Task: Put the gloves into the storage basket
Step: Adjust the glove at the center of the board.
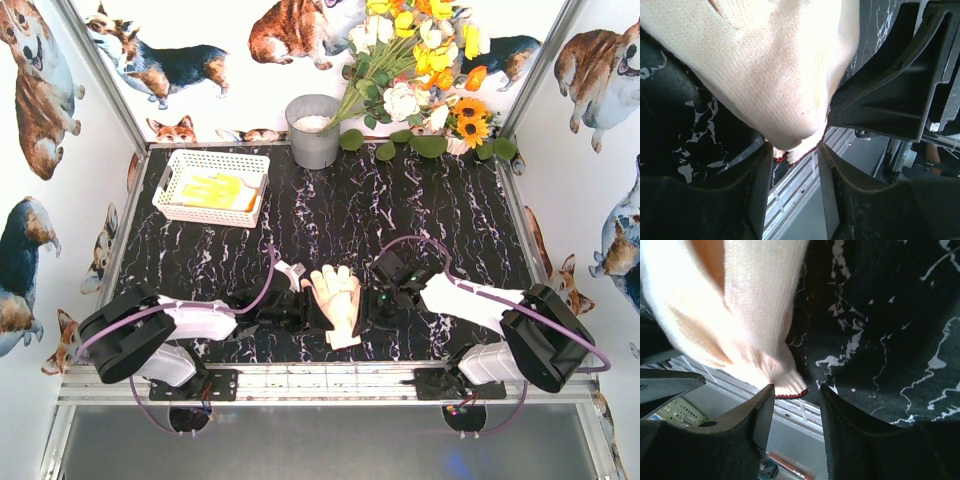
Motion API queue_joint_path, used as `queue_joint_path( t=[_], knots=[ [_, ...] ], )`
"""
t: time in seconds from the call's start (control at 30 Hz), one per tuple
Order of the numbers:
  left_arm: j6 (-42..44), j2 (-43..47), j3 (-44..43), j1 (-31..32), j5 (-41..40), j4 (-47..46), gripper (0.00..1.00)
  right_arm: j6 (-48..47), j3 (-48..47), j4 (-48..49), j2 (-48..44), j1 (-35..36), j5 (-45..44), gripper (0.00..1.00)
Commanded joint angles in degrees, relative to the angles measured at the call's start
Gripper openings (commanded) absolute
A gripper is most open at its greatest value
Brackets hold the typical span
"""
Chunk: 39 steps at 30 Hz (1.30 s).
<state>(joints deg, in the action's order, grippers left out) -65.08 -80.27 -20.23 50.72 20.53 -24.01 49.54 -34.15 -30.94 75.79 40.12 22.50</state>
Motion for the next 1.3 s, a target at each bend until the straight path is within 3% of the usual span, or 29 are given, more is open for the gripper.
queue_joint_path(
  t=[0.0, 0.13, 0.23, 0.37, 0.53, 0.93, 1.27],
  knots=[
    [0.6, -1.3, -0.9, 0.4, -2.0, -4.8, 0.29, 0.8, 1.0, 6.6, 2.1, 0.2, -0.2, 0.40],
    [1.5, -0.2, -1.4, 0.3, -4.4, -2.3, 0.24, 1.2, 1.1, 8.1, 4.2, 0.2, 0.0, 0.27],
    [1.8, 1.1, -2.4, 0.3, -5.0, 1.0, 0.20, 0.7, -0.6, 4.0, 2.1, 0.2, -2.1, 0.17],
    [4.1, 2.7, -4.8, 0.1, -5.7, 6.9, 0.18, 0.1, -3.1, -2.6, -3.8, 0.2, -6.8, 0.09],
    [6.1, 5.1, -7.2, -0.4, -7.9, 11.6, 0.11, -0.3, -6.1, -5.6, -6.5, 0.2, -6.3, 0.00],
    [1.8, 12.6, -6.3, -1.8, -15.7, 9.9, 0.05, 0.9, -11.8, -2.7, -8.1, 0.2, -3.8, 0.00],
    [3.6, 9.3, -10.1, -7.0, -12.2, 6.8, 0.00, 2.1, -13.0, 1.4, -7.6, 0.0, -7.6, 0.00]
  ],
)
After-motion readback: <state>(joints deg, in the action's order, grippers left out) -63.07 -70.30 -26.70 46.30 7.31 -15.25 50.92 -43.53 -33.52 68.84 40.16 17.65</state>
